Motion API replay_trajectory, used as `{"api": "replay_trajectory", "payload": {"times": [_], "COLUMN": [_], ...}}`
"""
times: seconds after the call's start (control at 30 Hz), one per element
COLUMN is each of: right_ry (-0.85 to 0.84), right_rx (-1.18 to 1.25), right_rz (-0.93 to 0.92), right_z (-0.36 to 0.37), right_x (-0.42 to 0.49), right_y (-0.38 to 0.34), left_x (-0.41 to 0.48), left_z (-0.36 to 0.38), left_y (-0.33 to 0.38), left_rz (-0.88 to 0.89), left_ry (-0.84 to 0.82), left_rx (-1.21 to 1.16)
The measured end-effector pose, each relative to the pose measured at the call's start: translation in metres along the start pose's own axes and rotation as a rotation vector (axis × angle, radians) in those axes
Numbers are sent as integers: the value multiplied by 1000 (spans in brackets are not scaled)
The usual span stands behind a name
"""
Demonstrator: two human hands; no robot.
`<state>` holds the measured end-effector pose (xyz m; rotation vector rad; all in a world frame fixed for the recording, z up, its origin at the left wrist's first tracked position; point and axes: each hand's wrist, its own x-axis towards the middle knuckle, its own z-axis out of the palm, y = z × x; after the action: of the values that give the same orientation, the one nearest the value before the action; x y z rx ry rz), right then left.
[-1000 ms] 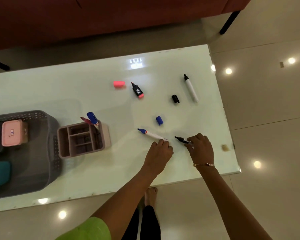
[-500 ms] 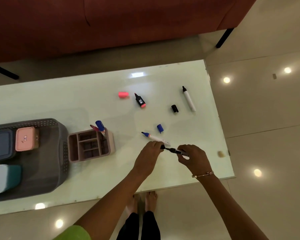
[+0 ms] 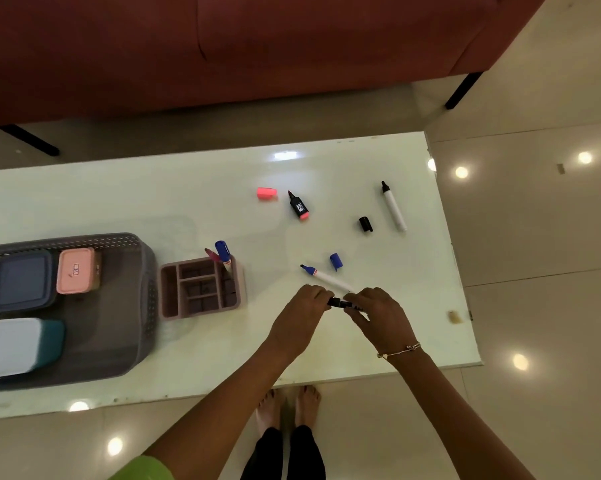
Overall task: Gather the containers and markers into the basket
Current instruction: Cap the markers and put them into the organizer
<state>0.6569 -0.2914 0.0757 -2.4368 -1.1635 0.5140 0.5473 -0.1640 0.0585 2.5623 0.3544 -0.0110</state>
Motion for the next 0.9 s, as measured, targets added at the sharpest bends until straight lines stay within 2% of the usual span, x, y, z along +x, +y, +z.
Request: {"api": "replay_trajectory", "payload": {"times": [0.07, 0.23, 0.33, 0.4, 0.47, 0.53, 0.63, 0.73, 0.9], "right_ry": [-24, -73, -146, -183, -142, -27, 138, 192, 187], "right_rx": [-19, 137, 151, 184, 254, 379, 635, 778, 700], "right_rz": [-17, 123, 104, 80, 81, 130, 227, 245, 223], "right_z": [3, 6, 10, 14, 13, 5, -2, -2, 22], "right_x": [0, 3, 5, 5, 8, 14, 25, 38, 58], "right_y": [-6, -10, -17, -30, -47, -70, -104, -139, -175], "left_x": [-1, 3, -1, -9, -18, -34, -60, -83, -100], "left_z": [-2, -16, -19, -29, -44, -64, -90, -107, -118], "left_y": [-1, 1, -13, -12, -6, -6, -22, -45, -71], "left_rz": [29, 72, 33, -22, -110, -249, -404, -515, -654], "left_ry": [24, 8, -42, 1, 89, 234, 334, 317, 285], "left_rx": [15, 115, -30, -66, -137, -188, -165, -101, -68]}}
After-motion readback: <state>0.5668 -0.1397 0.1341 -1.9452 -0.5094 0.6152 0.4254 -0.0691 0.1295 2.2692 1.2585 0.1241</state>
